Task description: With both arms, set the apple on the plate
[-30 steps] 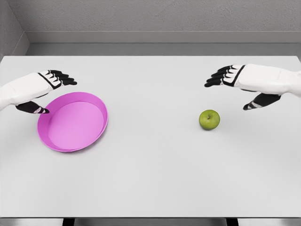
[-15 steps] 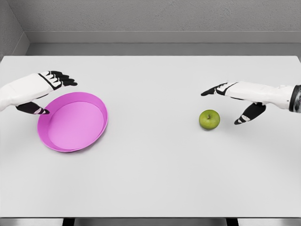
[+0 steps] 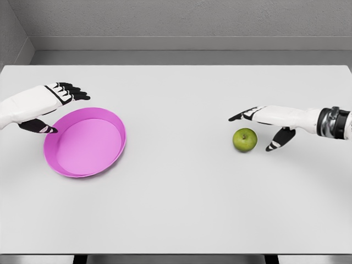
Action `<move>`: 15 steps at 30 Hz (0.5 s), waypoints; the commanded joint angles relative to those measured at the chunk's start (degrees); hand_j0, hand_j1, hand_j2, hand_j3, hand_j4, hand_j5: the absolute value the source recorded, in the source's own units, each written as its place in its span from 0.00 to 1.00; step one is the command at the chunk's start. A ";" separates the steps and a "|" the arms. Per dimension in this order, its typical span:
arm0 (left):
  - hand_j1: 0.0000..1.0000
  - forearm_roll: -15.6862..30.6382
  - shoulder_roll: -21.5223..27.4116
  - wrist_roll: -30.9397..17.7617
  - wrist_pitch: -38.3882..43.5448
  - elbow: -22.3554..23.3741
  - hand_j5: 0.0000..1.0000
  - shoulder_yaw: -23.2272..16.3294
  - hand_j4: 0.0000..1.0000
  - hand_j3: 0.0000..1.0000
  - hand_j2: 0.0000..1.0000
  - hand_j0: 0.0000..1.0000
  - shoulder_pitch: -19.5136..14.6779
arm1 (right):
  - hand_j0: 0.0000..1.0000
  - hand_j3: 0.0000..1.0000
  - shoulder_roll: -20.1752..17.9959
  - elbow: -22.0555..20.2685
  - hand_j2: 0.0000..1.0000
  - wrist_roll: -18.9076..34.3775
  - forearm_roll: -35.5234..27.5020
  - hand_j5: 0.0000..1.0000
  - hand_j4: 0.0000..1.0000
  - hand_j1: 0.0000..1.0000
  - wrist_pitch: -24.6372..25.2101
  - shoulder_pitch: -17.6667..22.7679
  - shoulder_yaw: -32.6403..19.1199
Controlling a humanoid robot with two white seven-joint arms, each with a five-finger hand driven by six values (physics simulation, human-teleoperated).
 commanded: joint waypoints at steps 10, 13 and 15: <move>1.00 0.37 0.07 0.03 0.05 0.08 1.00 0.05 1.00 1.00 1.00 1.00 0.00 | 1.00 1.00 1.93 0.33 1.00 -0.02 0.41 1.00 1.00 1.00 0.01 -0.18 1.94; 1.00 0.37 0.07 0.03 0.05 0.08 1.00 0.13 1.00 1.00 1.00 1.00 0.00 | 1.00 1.00 1.93 0.24 1.00 -0.02 0.41 1.00 1.00 1.00 0.01 -0.18 2.03; 1.00 0.37 0.07 0.03 0.05 0.08 1.00 0.05 1.00 1.00 1.00 1.00 0.00 | 1.00 1.00 1.93 0.24 1.00 -0.02 0.85 1.00 1.00 1.00 0.01 -0.26 2.91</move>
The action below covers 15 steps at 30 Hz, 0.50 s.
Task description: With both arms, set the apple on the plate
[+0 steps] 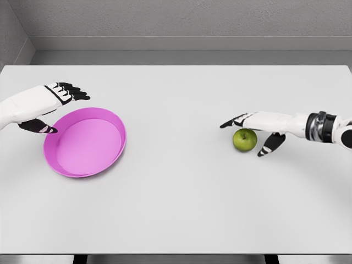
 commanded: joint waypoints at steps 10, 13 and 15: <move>1.00 0.37 0.07 0.03 0.04 0.02 1.00 0.04 1.00 1.00 1.00 1.00 0.00 | 0.97 0.97 -0.02 1.20 0.97 -0.02 0.65 0.97 0.97 0.97 0.17 -0.88 0.43; 1.00 0.37 0.07 0.03 0.04 0.02 1.00 0.04 1.00 1.00 1.00 1.00 0.00 | 0.88 0.88 -0.02 1.20 0.88 -0.02 0.65 0.88 0.88 0.88 0.17 -0.88 0.52; 1.00 0.37 0.07 0.03 0.04 0.02 1.00 0.04 1.00 1.00 1.00 1.00 0.00 | 0.88 0.88 -0.02 1.20 0.88 -0.02 0.65 0.88 0.88 0.88 0.08 -0.88 0.52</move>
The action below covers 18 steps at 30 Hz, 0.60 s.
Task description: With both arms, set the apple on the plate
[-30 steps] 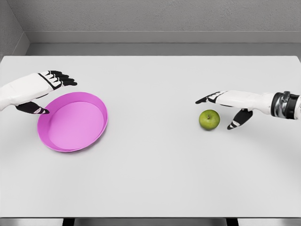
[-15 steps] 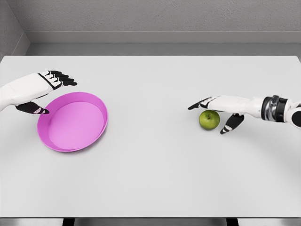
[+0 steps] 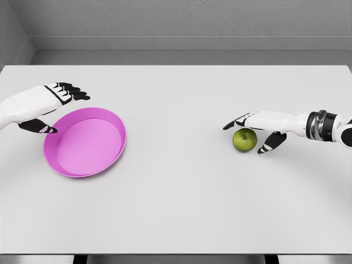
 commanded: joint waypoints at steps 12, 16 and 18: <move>1.00 0.37 0.07 0.03 0.04 0.17 1.00 0.04 1.00 1.00 1.00 1.00 -0.09 | 0.72 0.72 -0.05 0.03 0.72 -0.02 -0.26 0.72 0.72 0.72 0.04 0.00 0.09; 1.00 0.37 0.07 0.03 0.04 0.17 1.00 0.13 1.00 1.00 1.00 1.00 0.00 | 0.60 0.60 -0.14 0.03 0.60 -0.02 -0.34 0.60 0.60 0.60 -0.39 0.00 0.09; 1.00 0.37 0.07 0.03 0.04 0.17 1.00 0.13 1.00 1.00 1.00 1.00 0.00 | 0.56 0.56 -0.05 0.03 0.56 -0.02 -0.34 0.56 0.56 0.56 -0.57 0.00 0.01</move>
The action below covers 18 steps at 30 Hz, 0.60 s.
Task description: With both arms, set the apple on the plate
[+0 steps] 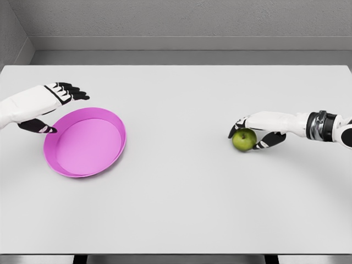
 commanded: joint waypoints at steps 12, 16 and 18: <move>1.00 0.37 0.07 0.03 0.04 0.00 1.00 -0.01 1.00 1.00 1.00 1.00 0.00 | 0.45 0.45 4.11 -4.14 0.45 -0.02 -4.69 0.45 0.45 0.45 -7.49 -0.70 0.12; 1.00 0.37 0.07 0.03 0.04 0.00 1.00 -0.01 1.00 1.00 1.00 1.00 0.00 | 0.45 0.45 10.53 -4.05 0.45 -0.02 -4.60 0.45 0.45 0.45 -4.59 -3.51 4.42; 1.00 0.37 0.07 0.03 0.04 0.00 1.00 -0.01 1.00 1.00 1.00 1.00 0.09 | 0.45 0.45 11.76 -3.70 0.45 -0.02 -4.60 0.45 0.45 0.45 -4.24 -4.04 4.42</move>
